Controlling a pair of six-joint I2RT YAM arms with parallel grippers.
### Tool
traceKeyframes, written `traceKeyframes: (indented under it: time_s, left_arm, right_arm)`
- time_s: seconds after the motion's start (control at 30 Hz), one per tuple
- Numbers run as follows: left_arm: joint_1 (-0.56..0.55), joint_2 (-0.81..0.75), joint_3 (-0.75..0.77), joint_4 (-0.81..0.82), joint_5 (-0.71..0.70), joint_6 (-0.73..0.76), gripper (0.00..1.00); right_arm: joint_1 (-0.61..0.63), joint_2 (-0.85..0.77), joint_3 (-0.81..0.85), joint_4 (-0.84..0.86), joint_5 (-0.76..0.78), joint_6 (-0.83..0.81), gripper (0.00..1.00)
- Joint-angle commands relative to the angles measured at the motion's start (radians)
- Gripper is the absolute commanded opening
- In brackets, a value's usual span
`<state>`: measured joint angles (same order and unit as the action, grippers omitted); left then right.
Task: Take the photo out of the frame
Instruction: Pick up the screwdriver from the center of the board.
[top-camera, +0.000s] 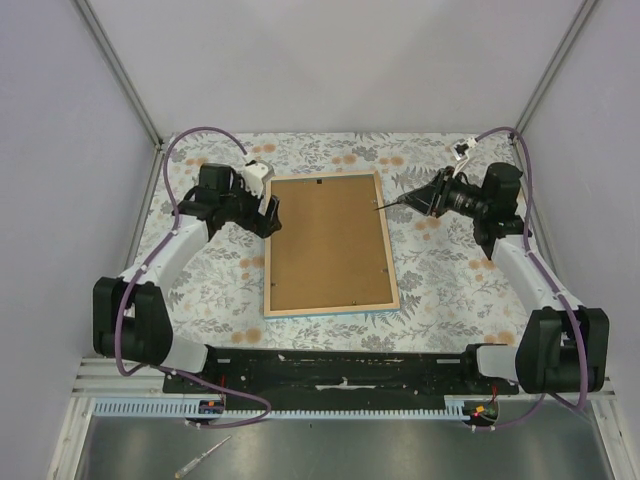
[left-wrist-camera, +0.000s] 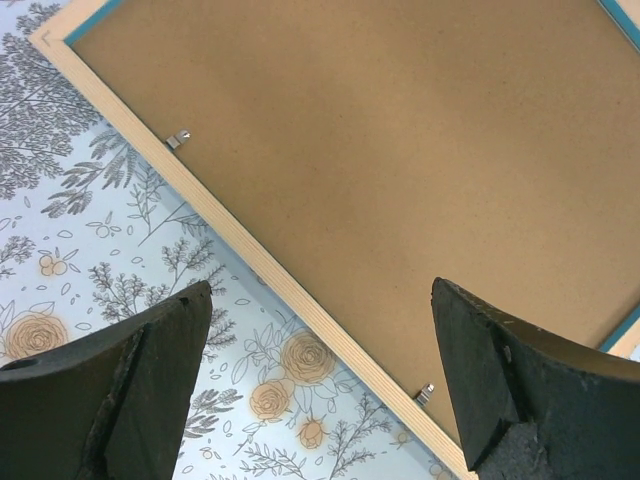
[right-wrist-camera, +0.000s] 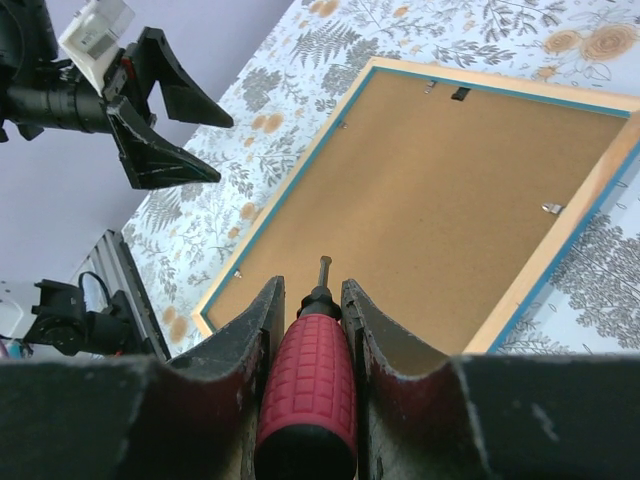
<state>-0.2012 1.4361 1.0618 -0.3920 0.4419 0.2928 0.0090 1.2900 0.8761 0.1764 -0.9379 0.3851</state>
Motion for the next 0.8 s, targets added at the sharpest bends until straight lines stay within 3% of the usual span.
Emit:
traceKeyframes:
  time_s: [0.0, 0.17, 0.3, 0.47, 0.77]
  left_arm:
    - [0.031, 0.007, 0.012, 0.12, 0.052, -0.058, 0.96]
    - [0.051, 0.081, 0.07, 0.114, 0.09, -0.029, 0.96]
    - [0.065, 0.15, 0.081, 0.171, 0.11, -0.09, 0.96]
    - [0.066, 0.193, 0.012, 0.286, 0.034, -0.172, 0.96]
    - [0.066, 0.293, 0.021, 0.338, -0.068, -0.228, 0.91]
  right_arm:
    - [-0.001, -0.04, 0.038, -0.035, 0.062, -0.068, 0.0]
    - [-0.041, -0.038, 0.046, -0.058, 0.088, -0.066, 0.0]
    - [-0.046, -0.038, 0.049, -0.078, 0.116, -0.08, 0.0]
    - [-0.058, -0.044, 0.05, -0.083, 0.131, -0.097, 0.0]
    - [-0.058, -0.001, 0.052, -0.081, 0.119, -0.074, 0.0]
